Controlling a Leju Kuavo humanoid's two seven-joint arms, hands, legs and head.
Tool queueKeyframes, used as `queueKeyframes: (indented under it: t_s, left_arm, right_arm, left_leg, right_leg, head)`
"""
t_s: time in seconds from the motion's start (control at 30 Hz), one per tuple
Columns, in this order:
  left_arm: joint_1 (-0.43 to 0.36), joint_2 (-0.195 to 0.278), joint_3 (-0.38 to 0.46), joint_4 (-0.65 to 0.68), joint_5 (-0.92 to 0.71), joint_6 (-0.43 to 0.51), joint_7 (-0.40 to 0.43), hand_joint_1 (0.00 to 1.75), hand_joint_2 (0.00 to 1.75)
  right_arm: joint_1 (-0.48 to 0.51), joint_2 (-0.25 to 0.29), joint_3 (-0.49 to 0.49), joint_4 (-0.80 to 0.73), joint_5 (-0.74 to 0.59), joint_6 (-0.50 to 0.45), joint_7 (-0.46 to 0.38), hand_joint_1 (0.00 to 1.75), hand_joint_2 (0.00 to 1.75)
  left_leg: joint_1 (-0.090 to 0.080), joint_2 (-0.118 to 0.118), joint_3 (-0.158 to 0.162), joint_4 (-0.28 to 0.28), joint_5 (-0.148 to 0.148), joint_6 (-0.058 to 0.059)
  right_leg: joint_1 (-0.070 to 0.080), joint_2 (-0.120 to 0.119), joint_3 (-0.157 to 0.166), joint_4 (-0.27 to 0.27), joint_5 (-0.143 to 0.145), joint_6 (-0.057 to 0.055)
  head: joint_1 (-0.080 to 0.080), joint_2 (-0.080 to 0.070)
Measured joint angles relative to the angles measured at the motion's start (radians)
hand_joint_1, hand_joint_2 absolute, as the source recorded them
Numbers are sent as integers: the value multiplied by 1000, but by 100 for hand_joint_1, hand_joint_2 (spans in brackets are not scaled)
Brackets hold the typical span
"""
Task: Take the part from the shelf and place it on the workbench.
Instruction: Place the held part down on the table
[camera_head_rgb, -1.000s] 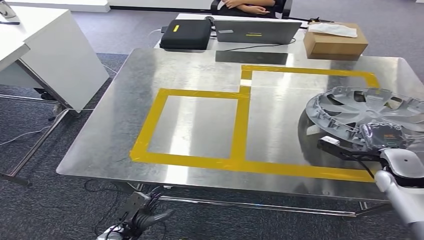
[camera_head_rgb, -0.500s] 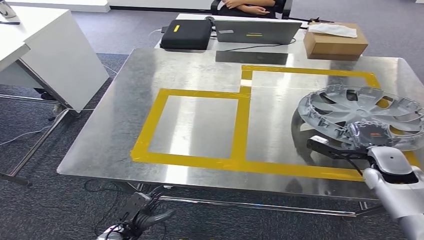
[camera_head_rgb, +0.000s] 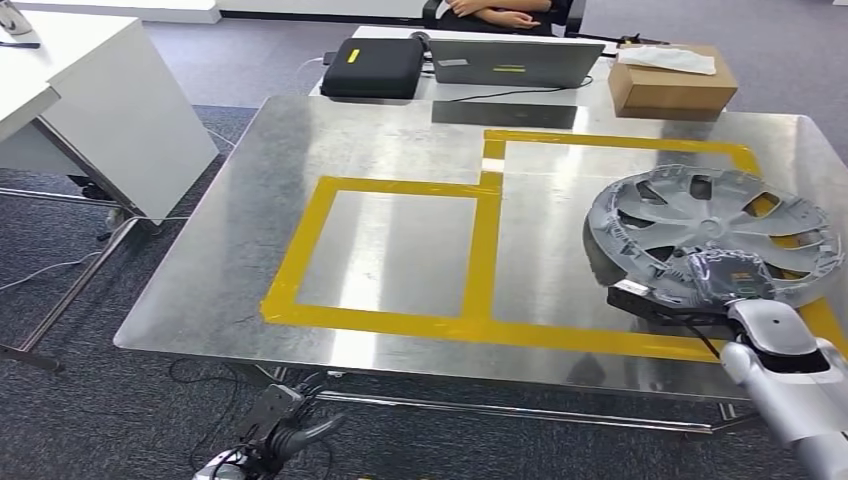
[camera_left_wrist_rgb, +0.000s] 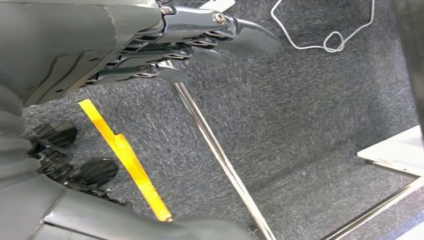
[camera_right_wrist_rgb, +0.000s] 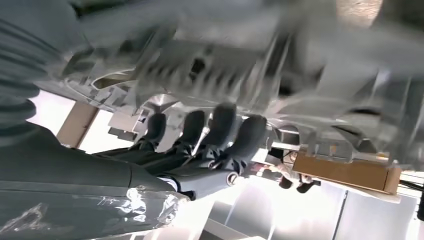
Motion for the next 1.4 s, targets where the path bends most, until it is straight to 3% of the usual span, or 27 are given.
queueKeyframes:
  t_s: [0.33,0.53,0.7,0.8,1.03,1.13,1.27,1.33,1.4]
  left_arm:
    - [2,1,1,0,-1,0,-11,0,0]
    - [17,1,3,0,12,1,-12,0,0]
    - [29,2,3,-2,33,0,-12,0,0]
    - [39,4,3,-13,53,-3,-12,0,0]
    - [68,13,3,-37,100,11,-12,0,0]
    - [75,16,3,-43,114,17,-12,0,0]
    - [82,20,3,-46,126,35,-12,0,0]
    - [82,19,3,-46,128,43,-13,0,0]
    - [83,18,3,-46,128,53,-13,0,0]
  right_arm:
    - [68,39,-76,-96,-235,-82,-60,0,0]
    - [155,81,-128,-247,-425,-122,-122,0,0]
    - [257,107,-146,-399,-435,-164,-139,0,0]
    - [372,141,-151,-519,-379,-255,-169,0,0]
    - [735,284,-133,-794,-258,-518,-221,0,0]
    - [848,365,-146,-856,-252,-547,-281,0,0]
    - [928,523,-262,-885,-326,-550,-453,0,0]
    - [943,572,-333,-888,-363,-553,-479,0,0]
    - [947,602,-397,-888,-397,-555,-472,0,0]
  left_leg:
    - [0,0,-1,0,0,0]
    - [0,0,-1,0,0,0]
    - [0,0,-1,0,0,0]
    - [0,-2,-1,0,-1,0]
    - [-1,-2,-2,2,-7,1]
    - [-1,-2,-3,8,-11,5]
    - [0,-1,-1,1,-3,16]
    - [6,1,2,-13,9,25]
    - [8,2,-2,-18,15,29]
  right_leg:
    - [0,0,0,0,0,0]
    - [0,0,-1,0,0,0]
    - [0,-1,-1,0,0,0]
    - [0,-3,-1,0,-2,-1]
    - [-1,-3,-1,-1,-4,0]
    - [-2,-3,0,-1,-5,2]
    - [-3,-2,3,-5,-3,13]
    - [-1,3,-14,32,-34,18]
    - [-1,7,-64,149,-105,22]
  head:
    - [0,0]
    - [0,0]
    - [0,0]
    - [0,0]
    - [0,0]
    - [0,0]
    - [-1,0]
    - [1,0]
    - [3,0]
